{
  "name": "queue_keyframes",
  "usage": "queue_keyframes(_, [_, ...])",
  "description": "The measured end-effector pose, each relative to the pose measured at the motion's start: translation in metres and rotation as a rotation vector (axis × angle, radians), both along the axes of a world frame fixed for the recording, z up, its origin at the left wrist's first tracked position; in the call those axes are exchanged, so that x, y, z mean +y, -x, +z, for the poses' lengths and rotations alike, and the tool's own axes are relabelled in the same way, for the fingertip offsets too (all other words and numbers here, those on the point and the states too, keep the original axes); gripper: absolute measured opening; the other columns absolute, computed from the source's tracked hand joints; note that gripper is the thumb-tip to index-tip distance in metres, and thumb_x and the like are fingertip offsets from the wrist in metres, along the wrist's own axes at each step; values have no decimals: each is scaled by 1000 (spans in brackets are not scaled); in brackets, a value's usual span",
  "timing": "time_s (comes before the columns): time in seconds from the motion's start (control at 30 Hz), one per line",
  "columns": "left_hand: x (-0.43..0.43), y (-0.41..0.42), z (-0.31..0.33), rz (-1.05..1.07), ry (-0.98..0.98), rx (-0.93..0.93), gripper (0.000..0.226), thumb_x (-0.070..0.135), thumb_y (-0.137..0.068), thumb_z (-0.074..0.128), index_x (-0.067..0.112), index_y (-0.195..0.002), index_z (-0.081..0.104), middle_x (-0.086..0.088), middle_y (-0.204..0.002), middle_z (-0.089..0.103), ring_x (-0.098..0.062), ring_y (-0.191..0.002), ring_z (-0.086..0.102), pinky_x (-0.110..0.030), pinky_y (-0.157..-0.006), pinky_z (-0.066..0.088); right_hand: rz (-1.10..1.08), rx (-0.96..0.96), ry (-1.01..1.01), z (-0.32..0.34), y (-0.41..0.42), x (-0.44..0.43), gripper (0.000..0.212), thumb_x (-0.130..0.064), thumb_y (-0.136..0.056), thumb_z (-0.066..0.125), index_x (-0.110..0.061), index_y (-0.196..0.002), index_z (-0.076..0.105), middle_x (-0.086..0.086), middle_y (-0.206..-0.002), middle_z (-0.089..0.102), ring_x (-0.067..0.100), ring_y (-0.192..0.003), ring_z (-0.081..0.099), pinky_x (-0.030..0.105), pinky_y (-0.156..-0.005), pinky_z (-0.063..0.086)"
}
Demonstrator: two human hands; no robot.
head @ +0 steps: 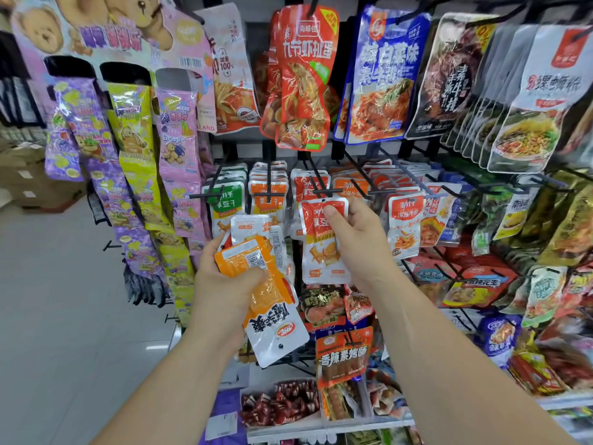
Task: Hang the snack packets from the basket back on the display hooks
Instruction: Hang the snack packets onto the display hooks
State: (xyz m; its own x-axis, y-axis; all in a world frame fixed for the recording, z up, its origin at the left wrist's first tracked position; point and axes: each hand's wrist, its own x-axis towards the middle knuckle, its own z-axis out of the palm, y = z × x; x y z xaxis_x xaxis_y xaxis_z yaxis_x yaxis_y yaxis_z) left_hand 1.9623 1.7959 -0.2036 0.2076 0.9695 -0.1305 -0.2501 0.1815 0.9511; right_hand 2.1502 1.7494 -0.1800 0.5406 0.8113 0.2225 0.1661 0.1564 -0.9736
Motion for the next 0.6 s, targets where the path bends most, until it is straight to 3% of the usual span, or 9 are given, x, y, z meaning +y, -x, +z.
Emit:
queue_keyframes(0.1, [3, 0, -2, 0, 2, 17, 75, -15, -82, 73, 36, -133, 56, -1, -86, 78, -25, -69, 72, -54, -73, 61, -39, -16, 24, -2, -1, 6, 29, -36, -105, 57, -20, -129, 61, 6, -99, 71, 18, -91, 65, 47, -86, 56])
queue_keyframes(0.2, [4, 0, -1, -1, 1, 15, 75, -15, -82, 74, 37, -133, 56, -4, -91, 78, -25, -71, 72, -54, -74, 61, -79, -2, 64, -2, -1, 10, 58, -40, -104, 57, -17, -155, 39, -4, -116, 61, 17, -114, 64, 44, -103, 53])
queue_keyframes(0.27, [3, -1, 1, -3, 2, 0, 75, -15, -82, 73, 36, -134, 55, -7, -96, 77, -25, -72, 73, -51, -72, 61, -77, -4, 77, -4, -3, 13, 66, -41, -104, 58, -15, -159, 34, 2, -132, 58, 16, -123, 60, 33, -99, 53])
queue_keyframes(0.3, [3, -1, 1, -3, 2, -5, 74, -16, -82, 73, 36, -133, 56, -7, -97, 77, -25, -72, 73, -48, -70, 62, -82, -9, 76, -4, -3, 14, 66, -41, -104, 58, -14, -158, 34, 3, -132, 58, 7, -115, 62, 24, -90, 53])
queue_keyframes(0.37, [4, -2, 2, -1, -1, -5, 74, -16, -82, 73, 36, -131, 56, -6, -97, 76, -24, -73, 74, -46, -68, 63, -109, -23, 60, -4, -2, 13, 58, -40, -104, 58, -10, -152, 44, 0, -113, 60, -5, -81, 60, 12, -70, 47])
queue_keyframes(0.4, [4, -2, 2, 0, -3, -3, 74, -16, -82, 73, 37, -131, 56, -6, -98, 76, -24, -74, 74, -47, -68, 63, -120, -36, 46, -4, -2, 13, 51, -39, -104, 58, -10, -145, 51, 0, -104, 61, -4, -74, 56, 15, -68, 46])
queue_keyframes(0.5, [5, -3, 1, 5, -9, 4, 73, -15, -82, 74, 38, -128, 56, -6, -98, 76, -25, -75, 74, -50, -71, 63, -96, -49, -7, -7, 0, 11, 21, -36, -105, 58, -18, -106, 69, 19, -86, 63, 17, -73, 53, 36, -69, 46])
queue_keyframes(0.53, [5, -4, 1, 7, -6, 7, 74, -15, -82, 74, 38, -130, 56, -6, -97, 77, -26, -74, 74, -53, -72, 63, -93, -48, -14, -9, 0, 11, 21, -35, -105, 58, -17, -99, 68, 21, -81, 60, 20, -68, 50, 37, -66, 44])
queue_keyframes(0.6, [5, -6, 1, 13, -2, 14, 76, -15, -82, 75, 37, -134, 55, -2, -92, 77, -26, -74, 74, -58, -74, 62, -115, -52, -11, -11, 0, 11, 23, -34, -105, 58, -19, -88, 64, 8, -70, 52, 15, -59, 42, 33, -59, 38])
